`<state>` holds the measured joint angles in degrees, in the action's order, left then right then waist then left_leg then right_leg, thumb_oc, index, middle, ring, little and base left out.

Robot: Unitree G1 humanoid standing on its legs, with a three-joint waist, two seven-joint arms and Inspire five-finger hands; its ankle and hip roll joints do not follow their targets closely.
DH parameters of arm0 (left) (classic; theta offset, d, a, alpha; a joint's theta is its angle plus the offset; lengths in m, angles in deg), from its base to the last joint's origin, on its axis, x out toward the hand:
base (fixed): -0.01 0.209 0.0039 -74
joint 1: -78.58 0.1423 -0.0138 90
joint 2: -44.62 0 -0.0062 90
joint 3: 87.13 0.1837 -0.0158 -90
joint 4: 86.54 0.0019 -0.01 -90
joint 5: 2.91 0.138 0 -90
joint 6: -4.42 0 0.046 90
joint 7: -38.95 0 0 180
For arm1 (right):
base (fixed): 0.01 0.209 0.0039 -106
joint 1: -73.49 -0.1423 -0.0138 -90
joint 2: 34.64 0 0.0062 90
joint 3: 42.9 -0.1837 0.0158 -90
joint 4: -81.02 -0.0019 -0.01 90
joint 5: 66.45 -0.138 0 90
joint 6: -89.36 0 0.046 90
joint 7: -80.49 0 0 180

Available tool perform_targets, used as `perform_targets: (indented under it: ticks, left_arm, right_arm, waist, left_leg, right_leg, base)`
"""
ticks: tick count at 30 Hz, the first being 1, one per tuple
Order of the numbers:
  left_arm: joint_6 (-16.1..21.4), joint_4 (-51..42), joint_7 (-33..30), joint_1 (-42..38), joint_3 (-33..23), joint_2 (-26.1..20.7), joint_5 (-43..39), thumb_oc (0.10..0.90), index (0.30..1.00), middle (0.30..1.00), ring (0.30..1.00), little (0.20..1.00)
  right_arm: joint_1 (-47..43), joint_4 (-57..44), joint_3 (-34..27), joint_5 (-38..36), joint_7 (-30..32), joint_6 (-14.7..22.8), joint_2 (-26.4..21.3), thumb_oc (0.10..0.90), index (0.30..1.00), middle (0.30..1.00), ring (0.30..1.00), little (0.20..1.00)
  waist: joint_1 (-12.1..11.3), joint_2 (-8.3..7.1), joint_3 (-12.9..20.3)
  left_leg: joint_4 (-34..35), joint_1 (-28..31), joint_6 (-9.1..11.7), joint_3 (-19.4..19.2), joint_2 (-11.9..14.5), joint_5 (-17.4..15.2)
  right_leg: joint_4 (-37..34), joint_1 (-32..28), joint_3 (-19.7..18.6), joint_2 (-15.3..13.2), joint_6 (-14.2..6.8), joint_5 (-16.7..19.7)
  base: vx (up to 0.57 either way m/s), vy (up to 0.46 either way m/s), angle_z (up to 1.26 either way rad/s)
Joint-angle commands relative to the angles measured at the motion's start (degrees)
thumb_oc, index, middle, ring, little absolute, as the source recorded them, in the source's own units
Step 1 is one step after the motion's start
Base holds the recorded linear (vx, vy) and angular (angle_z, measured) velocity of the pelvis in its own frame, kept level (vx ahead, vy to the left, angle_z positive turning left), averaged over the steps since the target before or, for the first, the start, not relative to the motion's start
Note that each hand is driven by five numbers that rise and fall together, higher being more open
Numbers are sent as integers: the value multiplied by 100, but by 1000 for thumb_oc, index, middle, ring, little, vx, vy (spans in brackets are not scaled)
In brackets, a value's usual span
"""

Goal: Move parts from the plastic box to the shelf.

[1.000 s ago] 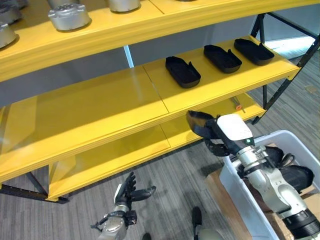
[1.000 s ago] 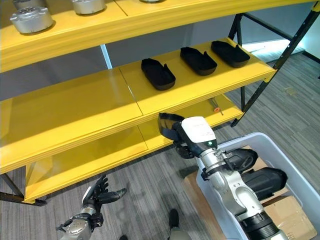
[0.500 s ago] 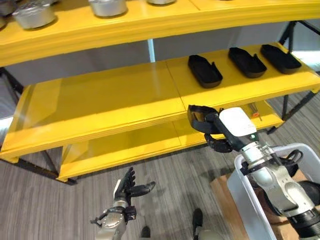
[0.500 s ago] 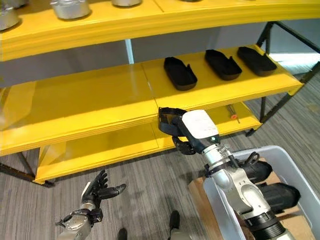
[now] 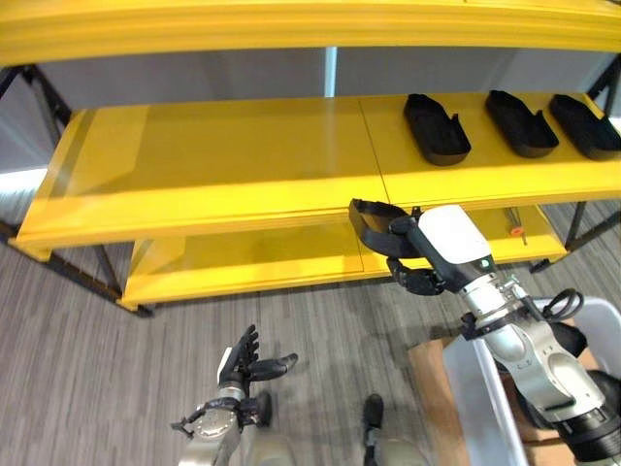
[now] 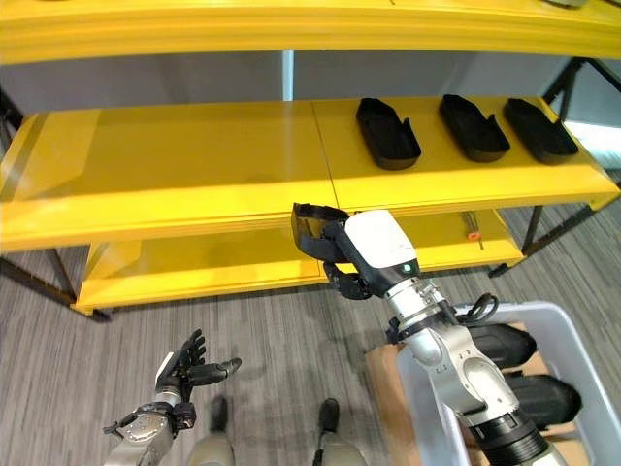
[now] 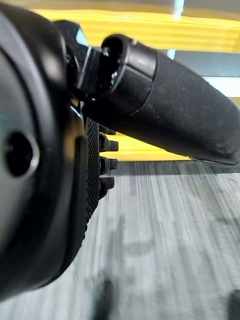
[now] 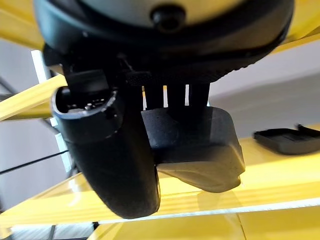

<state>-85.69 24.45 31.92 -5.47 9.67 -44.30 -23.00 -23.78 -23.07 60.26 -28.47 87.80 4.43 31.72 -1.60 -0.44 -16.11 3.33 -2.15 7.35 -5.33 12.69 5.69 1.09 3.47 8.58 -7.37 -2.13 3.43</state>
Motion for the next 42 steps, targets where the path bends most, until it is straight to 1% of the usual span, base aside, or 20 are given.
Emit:
perform_targets:
  ticks: [1, 8, 15, 16, 17, 19, 21, 22, 23, 25, 26, 27, 30, 32, 33, 34, 36, 37, 39, 42]
  left_arm:
    - [505, -584, -34, 57, -27, -474, -88, 900, 1000, 1000, 1000, 1000]
    - [501, -690, -184, -230, -21, -645, -47, 900, 1000, 1000, 1000, 1000]
    - [500, -758, -242, -330, -38, -691, -26, 900, 1000, 1000, 1000, 1000]
    - [488, -749, -234, -321, -25, -707, -1, 900, 1000, 1000, 1000, 1000]
    - [488, -749, -233, -321, -30, -705, -1, 900, 1000, 1000, 1000, 1000]
    - [472, -749, -215, -326, -11, -726, 31, 900, 1000, 1000, 1000, 1000]
    - [457, -756, -177, -345, 37, -783, 92, 900, 1000, 1000, 1000, 1000]
    - [457, -754, -176, -351, 32, -779, 94, 900, 1000, 1000, 1000, 1000]
    - [451, -763, -157, -382, 69, -814, 165, 900, 1000, 1000, 1000, 1000]
    - [476, -763, -130, -433, 56, -843, 182, 900, 1000, 1000, 1000, 1000]
    - [508, -770, -129, -455, 46, -865, 180, 900, 1000, 1000, 1000, 1000]
    - [510, -767, -128, -458, 41, -865, 179, 900, 1000, 1000, 1000, 1000]
    - [559, -738, -153, -431, 9, -849, 170, 900, 1000, 1000, 1000, 1000]
    - [566, -729, -127, -322, -25, -743, 132, 900, 1000, 1000, 1000, 1000]
    - [565, -734, -127, -313, -23, -745, 132, 900, 1000, 1000, 1000, 1000]
    - [540, -765, -98, -200, -57, -645, 109, 900, 1000, 1000, 1000, 1000]
    - [523, -771, -68, -140, -50, -579, 48, 900, 1000, 1000, 1000, 1000]
    - [513, -751, -31, -90, -26, -535, 18, 900, 1000, 1000, 1000, 1000]
    - [477, -736, 24, -49, 50, -481, -9, 900, 1000, 1000, 1000, 1000]
    - [468, -735, 54, -54, 107, -467, -31, 900, 1000, 1000, 1000, 1000]
  right_arm:
    - [-462, -728, -381, -137, 491, 121, 130, 400, 300, 300, 300, 300]
    - [-741, -687, -173, -9, 442, 26, 298, 400, 300, 300, 300, 300]
    - [-970, -702, 1, 4, 358, 8, 369, 400, 300, 300, 300, 300]
    - [-1045, -702, 55, 27, 345, 11, 382, 400, 300, 300, 300, 300]
    - [-1054, -696, 63, 28, 347, 12, 382, 400, 300, 300, 300, 300]
    - [-1178, -704, 122, 65, 335, 18, 378, 400, 300, 300, 300, 300]
    - [-1290, -711, 160, 82, 342, 26, 404, 400, 300, 300, 300, 300]
    - [-1301, -707, 164, 83, 343, 25, 402, 400, 300, 300, 300, 300]
    - [-1395, -731, 204, 98, 377, 42, 456, 400, 300, 300, 300, 300]
    - [-1543, -688, 276, 57, 379, 51, 466, 400, 300, 300, 300, 300]
    - [-1675, -657, 296, 4, 391, 56, 468, 400, 300, 300, 300, 300]
    - [-1686, -650, 301, 3, 394, 56, 470, 400, 300, 300, 300, 300]
    - [-1832, -656, 391, 47, 389, 69, 489, 400, 300, 300, 300, 300]
    - [-1624, -700, 298, 31, 349, 106, 475, 400, 300, 300, 300, 300]
    - [-1614, -705, 296, 30, 346, 106, 476, 400, 300, 300, 300, 300]
    - [-1492, -785, 223, -40, 349, 151, 453, 400, 300, 300, 300, 300]
    - [-1393, -828, 154, -165, 347, 194, 388, 400, 300, 300, 300, 300]
    - [-1362, -853, 109, -249, 361, 218, 336, 400, 300, 300, 300, 300]
    - [-1391, -971, 50, -338, 401, 258, 220, 400, 300, 300, 300, 300]
    - [-1510, -1040, 77, -336, 405, 281, 137, 400, 300, 300, 300, 300]
  waist:
    - [-134, -354, 874]
    - [-147, -560, 961]
    - [-130, -580, 1045]
    - [-121, -548, 1046]
    - [-129, -551, 1046]
    - [-89, -470, 972]
    - [-37, -359, 869]
    - [-43, -363, 851]
    - [-31, -286, 779]
    - [22, -295, 743]
    - [56, -335, 687]
    - [56, -328, 677]
    - [105, -432, 623]
    - [100, -588, 724]
    - [106, -586, 727]
    - [77, -587, 832]
    - [115, -530, 879]
    - [114, -459, 934]
    - [111, -346, 990]
    - [101, -285, 999]
  left_leg:
    - [-363, -554, -314, 5, -216, 328]
    - [-874, -687, -619, -294, -669, -232]
    - [-947, -676, -843, -329, -987, -484]
    - [-905, -569, -943, -309, -1086, -560]
    - [-895, -565, -949, -324, -1089, -558]
    - [-793, -412, -1089, -288, -1160, -583]
    - [-652, -243, -1179, -250, -1159, -561]
    - [-625, -221, -1175, -258, -1160, -549]
    - [-492, -20, -1197, -294, -1161, -601]
    - [-314, 189, -1087, -335, -1132, -628]
    - [-312, 249, -955, -318, -1046, -664]
    - [-315, 259, -953, -320, -1038, -670]
    - [-314, 513, -768, -282, -903, -795]
    - [-211, 672, -642, -170, -859, -779]
    - [-194, 684, -639, -163, -855, -769]
    - [-127, 747, -558, -118, -725, -720]
    - [-119, 694, -478, 60, -556, -599]
    - [-74, 706, -418, 129, -407, -568]
    - [90, 711, -291, 224, -147, -351]
    - [158, 659, -239, 336, -38, -237]
  right_leg:
    - [-157, -1267, -62, -498, -434, -339]
    - [89, -992, -265, -1016, -683, 249]
    - [317, -860, -328, -1236, -768, 745]
    - [613, -734, -366, -1251, -762, 884]
    - [650, -705, -391, -1258, -766, 868]
    - [1337, -361, -520, -1199, -662, 1079]
    - [1914, -89, -566, -1038, -577, 1058]
    - [1978, -61, -586, -1040, -572, 1026]
    - [2123, 204, -364, -1125, -541, 931]
    - [1422, 276, -173, -1227, -565, 784]
    - [691, 393, -219, -1348, -682, 918]
    - [636, 356, -209, -1337, -684, 949]
    - [-222, 522, -343, -1436, -917, 1347]
    - [-247, 315, -501, -1317, -995, 1351]
    - [-257, 299, -489, -1314, -995, 1352]
    - [-232, 197, -353, -1221, -976, 1201]
    - [-188, 60, -277, -1042, -833, 945]
    - [-194, -57, -160, -899, -750, 683]
    - [-166, -191, 1, -647, -628, 431]
    - [-120, -210, 19, -513, -546, 319]
  base:
    - [249, 315, -3]
    - [126, 181, -9]
    - [97, 153, 1]
    - [43, 105, -1]
    - [62, 173, 0]
    - [10, 171, -4]
    - [6, 151, -11]
    - [46, 138, -10]
    - [71, 65, -13]
    - [122, -69, -24]
    - [93, -154, -10]
    - [93, -179, 1]
    - [112, -171, -8]
    - [150, -223, 15]
    - [175, -265, 81]
    - [131, -209, 83]
    - [99, -287, 31]
    - [55, -270, 48]
    - [57, -277, 49]
    - [27, -165, 6]
